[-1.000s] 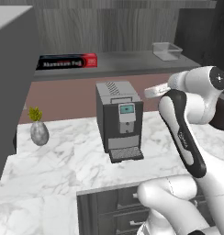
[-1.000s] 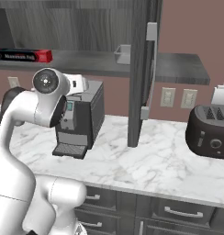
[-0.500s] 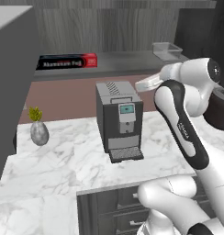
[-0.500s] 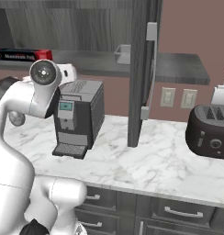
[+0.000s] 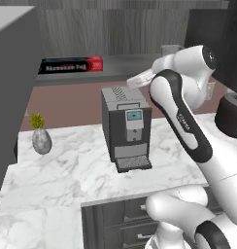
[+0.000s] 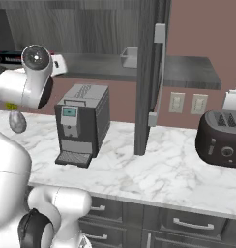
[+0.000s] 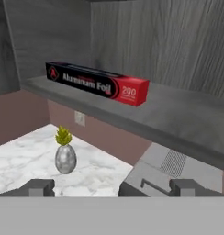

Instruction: Retrieve the tupperware and aluminum foil from the cabinet and place them on the dining counter near the plate with onion and chicken drumstick to prepare for storing leftovers.

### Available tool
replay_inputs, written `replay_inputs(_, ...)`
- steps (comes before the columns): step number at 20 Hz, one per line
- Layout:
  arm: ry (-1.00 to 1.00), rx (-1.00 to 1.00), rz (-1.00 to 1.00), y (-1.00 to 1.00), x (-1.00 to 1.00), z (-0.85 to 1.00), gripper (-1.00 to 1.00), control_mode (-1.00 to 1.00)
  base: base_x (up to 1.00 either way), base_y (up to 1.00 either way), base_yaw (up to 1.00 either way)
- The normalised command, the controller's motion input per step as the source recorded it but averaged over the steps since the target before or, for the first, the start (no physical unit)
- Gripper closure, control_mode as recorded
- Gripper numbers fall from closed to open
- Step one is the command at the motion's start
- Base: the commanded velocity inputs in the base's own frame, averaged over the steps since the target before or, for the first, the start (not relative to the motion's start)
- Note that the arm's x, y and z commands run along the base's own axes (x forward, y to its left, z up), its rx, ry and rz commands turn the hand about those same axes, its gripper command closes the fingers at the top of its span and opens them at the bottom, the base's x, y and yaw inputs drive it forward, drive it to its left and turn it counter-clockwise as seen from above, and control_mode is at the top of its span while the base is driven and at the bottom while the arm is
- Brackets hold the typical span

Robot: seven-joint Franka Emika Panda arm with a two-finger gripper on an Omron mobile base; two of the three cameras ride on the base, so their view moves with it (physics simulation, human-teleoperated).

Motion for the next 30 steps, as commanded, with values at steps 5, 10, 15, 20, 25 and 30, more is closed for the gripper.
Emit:
replay_inputs(5, 0.06, 0.00, 0.07, 0.26, 0.42, 0.00, -1.00, -1.00, 0.00, 0.00, 0.00)
replay_inputs(10, 0.07, 0.00, 0.05, 0.19, 0.51, 0.00, -1.00, -1.00, 0.00, 0.00, 0.00)
replay_inputs(15, 0.08, -0.02, 0.03, 0.24, 0.53, 0.00, -1.00, -1.00, 0.00, 0.00, 0.00)
replay_inputs(20, 0.11, 0.00, 0.01, 0.08, 0.58, 0.00, -1.00, -1.00, 0.00, 0.00, 0.00)
replay_inputs(25, 0.01, 0.00, 0.00, 0.00, 0.44, 0.00, -1.00, -1.00, 0.00, 0.00, 0.00)
replay_inputs(30, 0.00, 0.00, 0.02, 0.00, 0.35, -0.05, -1.00, -1.00, 0.00, 0.00, 0.00)
